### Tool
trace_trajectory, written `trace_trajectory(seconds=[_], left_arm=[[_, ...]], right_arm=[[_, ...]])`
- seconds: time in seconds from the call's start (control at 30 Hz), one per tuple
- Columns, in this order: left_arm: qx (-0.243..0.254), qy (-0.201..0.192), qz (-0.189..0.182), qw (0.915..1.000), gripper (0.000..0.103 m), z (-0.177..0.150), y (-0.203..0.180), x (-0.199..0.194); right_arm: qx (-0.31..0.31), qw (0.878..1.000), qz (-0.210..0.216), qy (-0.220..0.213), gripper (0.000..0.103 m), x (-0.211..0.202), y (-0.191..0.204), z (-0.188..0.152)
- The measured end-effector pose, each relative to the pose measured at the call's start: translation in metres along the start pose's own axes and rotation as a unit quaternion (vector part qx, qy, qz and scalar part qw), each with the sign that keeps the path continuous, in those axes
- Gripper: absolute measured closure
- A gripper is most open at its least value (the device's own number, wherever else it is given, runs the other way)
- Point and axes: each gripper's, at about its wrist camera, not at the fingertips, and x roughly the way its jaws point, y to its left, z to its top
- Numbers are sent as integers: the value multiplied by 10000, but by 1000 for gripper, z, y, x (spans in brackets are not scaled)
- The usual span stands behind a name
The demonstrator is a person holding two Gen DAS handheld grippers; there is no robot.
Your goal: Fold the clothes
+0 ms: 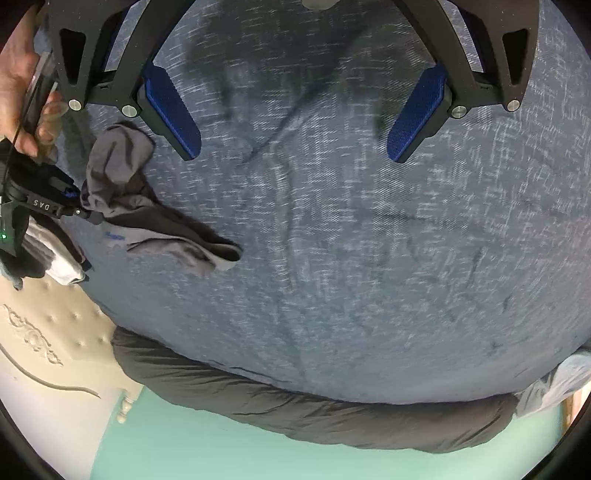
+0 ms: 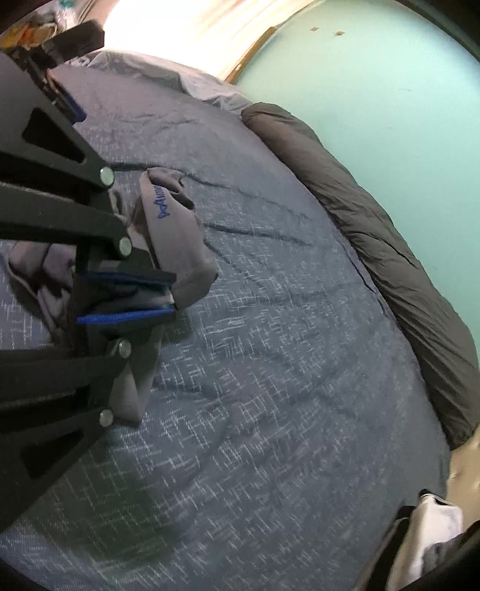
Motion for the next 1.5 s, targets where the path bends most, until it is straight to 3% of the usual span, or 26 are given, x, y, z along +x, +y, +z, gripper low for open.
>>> trace_trajectory(seconds=[0.33,0.67,0.8,0.87,0.93,1.07,1.33,1.43,1.5], left_arm=[[130,-115,-41,9998,0,15,-18,0],[269,192,-19,9995,2,51,-29,34],[593,319,14,9977,11,59,-42,50],[721,457,50,9963,24,62,-44,60],[847,584,136,9946,46,64,-46,70],[966,605,177,9933,49,66,-46,81],[1156,695,75,9908,91,67,-54,102],[1206,738,22,9899,100,67,-56,107],[1218,731,-13,9899,101,67,-57,109]], right_arm=[[152,9994,32,-310,83,-17,-14,9],[326,9983,237,-427,83,-27,-23,18],[417,9977,301,-452,83,-29,-27,21],[439,9974,335,-460,83,-30,-28,22],[465,9972,364,-464,83,-31,-29,23],[488,9969,384,-479,83,-35,-32,22],[579,9966,380,-449,83,-34,-37,21],[580,9967,376,-430,83,-33,-37,21],[591,9967,374,-410,83,-32,-37,21]])
